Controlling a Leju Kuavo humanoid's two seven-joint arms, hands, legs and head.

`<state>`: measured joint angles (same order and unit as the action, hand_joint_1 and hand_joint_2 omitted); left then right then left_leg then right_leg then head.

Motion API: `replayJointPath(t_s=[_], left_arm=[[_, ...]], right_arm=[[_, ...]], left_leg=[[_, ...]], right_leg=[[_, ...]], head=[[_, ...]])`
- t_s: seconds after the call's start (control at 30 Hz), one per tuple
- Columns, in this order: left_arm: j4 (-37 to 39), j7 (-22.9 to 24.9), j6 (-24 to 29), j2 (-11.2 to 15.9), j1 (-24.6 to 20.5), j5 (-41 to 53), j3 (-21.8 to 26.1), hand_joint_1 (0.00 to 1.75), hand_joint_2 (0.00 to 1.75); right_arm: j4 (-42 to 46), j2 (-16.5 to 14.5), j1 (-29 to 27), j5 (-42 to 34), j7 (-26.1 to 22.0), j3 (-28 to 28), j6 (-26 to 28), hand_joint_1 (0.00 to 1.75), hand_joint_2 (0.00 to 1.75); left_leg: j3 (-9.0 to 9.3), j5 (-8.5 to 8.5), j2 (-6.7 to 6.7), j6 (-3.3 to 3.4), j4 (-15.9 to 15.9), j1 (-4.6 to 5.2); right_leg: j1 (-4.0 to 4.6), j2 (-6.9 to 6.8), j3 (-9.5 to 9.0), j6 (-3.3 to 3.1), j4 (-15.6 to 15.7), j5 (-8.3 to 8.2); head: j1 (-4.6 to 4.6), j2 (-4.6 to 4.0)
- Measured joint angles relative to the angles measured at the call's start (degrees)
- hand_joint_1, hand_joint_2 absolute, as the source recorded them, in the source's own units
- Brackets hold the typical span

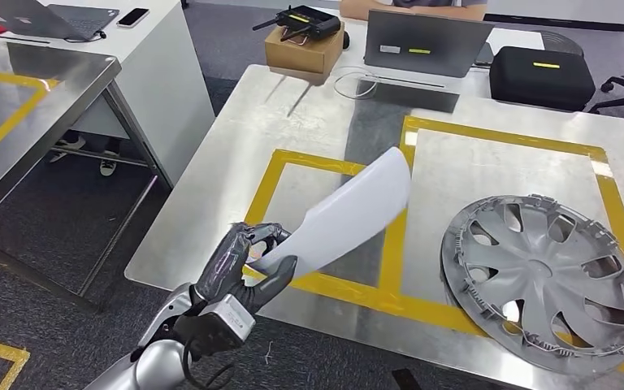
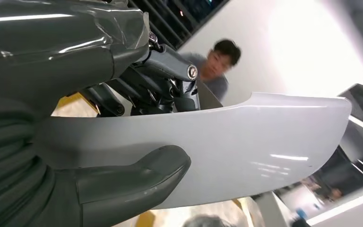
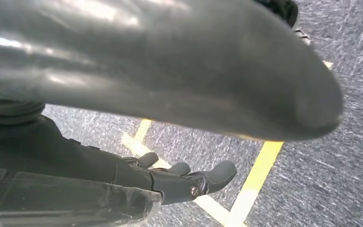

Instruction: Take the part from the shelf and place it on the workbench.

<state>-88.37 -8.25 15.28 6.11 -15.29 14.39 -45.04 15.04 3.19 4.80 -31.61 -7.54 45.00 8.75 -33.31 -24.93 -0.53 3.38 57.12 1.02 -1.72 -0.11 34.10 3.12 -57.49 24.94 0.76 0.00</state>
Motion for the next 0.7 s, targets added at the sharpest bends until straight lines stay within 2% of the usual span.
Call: replayJointPath(t_s=[0.07, 0.13, 0.17, 0.23, 0.27, 0.3, 0.33, 0.4, 0.43, 0.47, 0.53, 0.6, 0.67, 0.7], left_arm=[[2.3, 0.4, 3.5, -0.7, -0.7, 2.4, 0.0, 1.75, 1.75], [4.5, 0.7, 6.1, -1.2, -1.5, 4.2, 0.0, 1.75, 1.75], [5.6, 0.9, 7.2, -1.4, -1.8, 5.2, 0.0, 1.75, 1.75], [7.8, 1.4, 9.1, -1.8, -2.1, 7.4, 0.0, 1.75, 1.75], [8.9, 1.7, 9.8, -1.9, -2.2, 8.4, 0.0, 1.75, 1.75], [9.9, 1.9, 10.3, -2.1, -2.3, 9.2, 0.0, 1.75, 1.75], [10.8, 2.0, 10.5, -2.2, -2.4, 9.6, 0.0, 1.75, 1.75], [11.9, 2.1, 10.7, -2.4, -2.8, 9.9, 0.0, 1.75, 1.75], [12.3, 2.1, 10.8, -2.6, -3.1, 10.0, 0.0, 1.75, 1.75], [12.6, 2.1, 10.9, -2.7, -3.3, 10.1, 0.0, 1.75, 1.75], [13.1, 2.1, 11.0, -2.9, -3.6, 10.1, 0.0, 1.75, 1.75], [13.5, 2.1, 11.0, -3.0, -3.7, 10.1, 0.0, 1.75, 1.75], [13.8, 2.1, 11.0, -3.3, -3.9, 10.1, 0.0, 1.75, 1.75], [14.0, 2.1, 11.0, -3.5, -3.9, 10.1, 0.0, 1.75, 1.75]], right_arm=[[0.0, -0.1, 0.0, 0.5, 0.0, 0.0, -0.1, 0.00, 0.00], [0.0, -0.1, 0.0, 0.9, 0.1, 0.1, -0.3, 0.00, 0.00], [0.0, -0.2, 0.1, 1.1, 0.1, 0.1, -0.4, 0.00, 0.00], [0.0, -0.2, 0.1, 1.4, 0.2, 0.2, -0.7, 0.00, 0.00], [0.0, -0.3, 0.1, 1.5, 0.2, 0.2, -0.8, 0.00, 0.00], [0.0, -0.3, 0.1, 1.6, 0.3, 0.3, -0.9, 0.00, 0.00], [0.0, -0.3, 0.1, 1.7, 0.3, 0.3, -1.0, 0.00, 0.00], [0.0, -0.3, 0.2, 1.8, 0.3, 0.3, -1.0, 0.00, 0.00], [0.0, -0.4, 0.2, 1.8, 0.3, 0.4, -1.0, 0.00, 0.00], [0.0, -0.4, 0.3, 1.8, 0.3, 0.4, -1.1, 0.00, 0.00], [0.0, -0.5, 0.3, 1.8, 0.3, 0.4, -1.1, 0.00, 0.00], [0.0, -0.5, 0.3, 1.8, 0.3, 0.4, -1.1, 0.00, 0.00], [0.0, -0.5, 0.4, 1.8, 0.3, 0.4, -1.1, 0.00, 0.00], [0.0, -0.5, 0.4, 1.8, 0.3, 0.4, -1.1, 0.00, 0.00]], left_leg=[[-0.18, -0.30, 0.06, -0.34, 0.4, -0.04], [-0.96, -1.67, 0.14, -1.00, 2.2, -0.33], [-2.11, -3.17, 0.17, -1.46, 4.8, -0.57], [-5.72, -6.75, 0.21, -2.23, 12.4, -1.13], [-7.40, -7.84, 0.23, -2.46, 15.7, -1.38], [-8.23, -7.85, 0.26, -2.58, 17.1, -1.59], [-7.87, -6.69, 0.31, -2.60, 16.1, -1.76], [-4.30, -2.69, 0.42, -2.32, 8.4, -1.96], [-2.43, -1.32, 0.45, -2.12, 4.6, -1.88], [-1.25, -0.66, 0.42, -1.86, 2.0, -1.72], [-0.80, -0.82, 0.35, -1.36, 0.9, -1.26], [-0.35, -0.46, 0.32, -0.54, 0.3, -1.13], [0.28, 0.17, 0.38, 0.35, -0.5, -1.21], [0.35, 0.34, 0.42, 0.63, -0.7, -1.18]], right_leg=[[0.01, 0.10, -0.05, -0.87, -0.1, -0.10], [-0.32, 0.14, -0.23, -1.43, 0.0, -0.13], [-0.49, 0.15, -0.33, -1.62, 0.1, -0.12], [-0.46, 0.15, -0.36, -1.76, 0.1, -0.05], [-0.45, 0.15, -0.35, -1.76, 0.0, -0.03], [-0.45, 0.16, -0.36, -1.75, 0.0, -0.02], [-0.45, 0.19, -0.41, -1.74, 0.0, 0.00], [-0.47, 0.29, -0.56, -1.71, 0.1, 0.01], [-0.34, 0.34, -0.56, -1.63, 0.1, -0.01], [-0.26, 0.36, -0.51, -1.46, 0.2, -0.03], [-0.20, 0.34, -0.42, -0.82, 0.4, -0.10], [-0.31, 0.28, -0.41, -0.11, 0.4, -0.01], [-0.26, 0.19, 1.03, -0.27, -2.5, 1.57], [-0.26, 0.16, 2.75, -0.65, -6.1, 3.13]], head=[[0.02, 0.00], [0.14, 0.00], [0.21, 0.00], [0.32, 0.00], [0.32, 0.00], [0.33, 0.00], [0.33, 0.00], [0.32, 0.00], [0.31, 0.00], [0.30, 0.00], [0.28, 0.00], [0.26, 0.00], [0.09, 0.00], [-0.02, 0.00]])
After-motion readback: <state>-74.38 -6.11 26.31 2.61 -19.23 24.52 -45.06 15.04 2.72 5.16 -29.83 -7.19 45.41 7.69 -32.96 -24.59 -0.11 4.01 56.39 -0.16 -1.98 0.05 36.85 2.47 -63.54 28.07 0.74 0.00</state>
